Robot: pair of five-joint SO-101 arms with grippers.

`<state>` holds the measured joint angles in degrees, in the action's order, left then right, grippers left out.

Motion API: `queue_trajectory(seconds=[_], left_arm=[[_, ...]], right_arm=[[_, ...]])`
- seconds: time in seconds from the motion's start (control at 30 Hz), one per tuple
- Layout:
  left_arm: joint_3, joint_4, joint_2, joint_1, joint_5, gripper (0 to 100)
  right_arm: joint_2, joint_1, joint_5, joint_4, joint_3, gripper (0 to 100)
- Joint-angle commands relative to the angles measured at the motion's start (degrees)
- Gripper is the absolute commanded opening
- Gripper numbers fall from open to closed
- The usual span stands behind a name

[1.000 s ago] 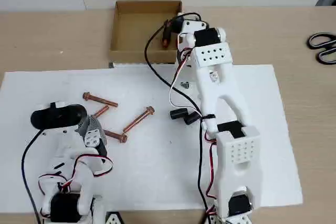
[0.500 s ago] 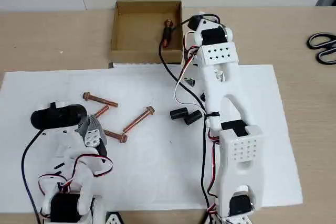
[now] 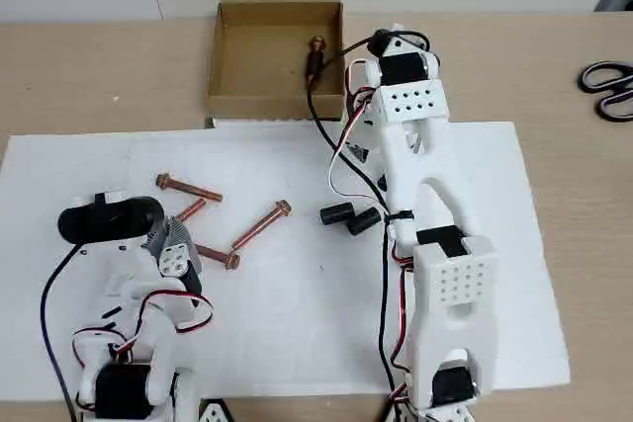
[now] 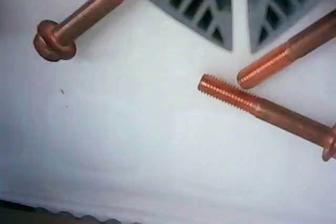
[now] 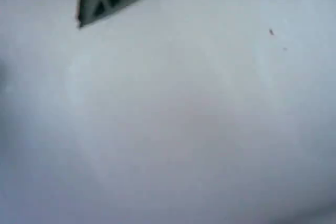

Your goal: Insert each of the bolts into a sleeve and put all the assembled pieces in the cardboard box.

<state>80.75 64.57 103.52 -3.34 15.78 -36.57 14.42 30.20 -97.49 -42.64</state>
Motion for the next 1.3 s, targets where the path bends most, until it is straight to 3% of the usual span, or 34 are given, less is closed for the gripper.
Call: queue_trajectory(seconds=[0.0, 0.23, 0.67, 1.27], left_arm=[[-0.13, -0.26, 0.53, -0.26, 0.09, 1], [-0.13, -0.26, 0.53, -0.35, 0.0, 1], [-0.13, -0.18, 0.62, -0.44, 0.0, 1], [-0.13, 0.0, 0.62, -0.44, -0.09, 1]], right_arm=[[-0.66, -0.04, 0.62, 0.48, -0.09, 19.8], [-4.18, -0.13, 4.04, 0.48, -0.18, 19.8], [-4.7, -4.18, 3.87, 0.92, -0.35, 19.8], [-9.71, -4.0, 3.87, 2.95, -0.44, 19.7]])
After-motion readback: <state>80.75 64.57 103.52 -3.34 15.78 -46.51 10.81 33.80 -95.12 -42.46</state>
